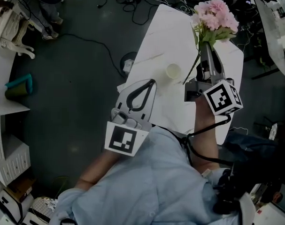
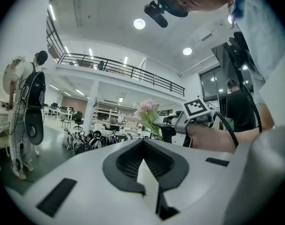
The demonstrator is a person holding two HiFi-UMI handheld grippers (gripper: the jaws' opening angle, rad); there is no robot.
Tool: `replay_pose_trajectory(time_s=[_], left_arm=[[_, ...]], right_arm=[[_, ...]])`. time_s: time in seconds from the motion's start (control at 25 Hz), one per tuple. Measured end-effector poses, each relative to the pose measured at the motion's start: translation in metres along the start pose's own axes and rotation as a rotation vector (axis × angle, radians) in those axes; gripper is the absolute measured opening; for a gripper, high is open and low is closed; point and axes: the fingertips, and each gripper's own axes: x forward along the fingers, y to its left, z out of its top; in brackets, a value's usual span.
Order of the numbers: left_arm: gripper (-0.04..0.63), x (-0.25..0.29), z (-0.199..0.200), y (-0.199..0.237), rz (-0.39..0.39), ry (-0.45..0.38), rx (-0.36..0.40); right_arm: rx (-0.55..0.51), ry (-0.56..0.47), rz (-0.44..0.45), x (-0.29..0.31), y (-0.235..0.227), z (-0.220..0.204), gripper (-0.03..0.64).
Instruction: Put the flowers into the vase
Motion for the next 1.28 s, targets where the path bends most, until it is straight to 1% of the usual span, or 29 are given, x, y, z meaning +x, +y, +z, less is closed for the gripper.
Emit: replay_pose_trajectory(time_s=[0.16,0.36,0.6,0.72,0.88,1.04,1.28], left_arm=[[0.003,-0.013,0.005,-0.001,0.029,-0.003,0.010],[0.003,-0.013,0.005,0.010,0.060,0.016,-0.004],[0.003,-0.012,-0.012,0.013,0.077,0.060,-0.026],[0.004,-0.010,-0.015,0.014,0.077,0.058,-0.034],[0.004,-0.008,-0.013,0.012,0.066,0.047,-0.022],[0.004,-0.010,-0.014,0.014,0.073,0.043,-0.023],[0.003,-0.011,-0.014,0.017,0.075,0.046,-0.016]], right_arm=[[-0.011,-0.020,0.070,0.000,0.015,0.002,0.014],[-0.011,-0.025,0.107,0.011,0.018,-0.006,0.014],[-0.010,-0.043,0.119,0.010,0.012,-0.011,0.014],[-0.022,-0.057,0.139,0.012,0.016,-0.006,0.014],[-0.027,-0.066,0.161,0.011,0.023,-0.003,0.014],[-0.019,-0.068,0.172,0.011,0.028,-0.001,0.014],[-0.033,-0.095,0.186,0.009,0.031,0.001,0.014]])
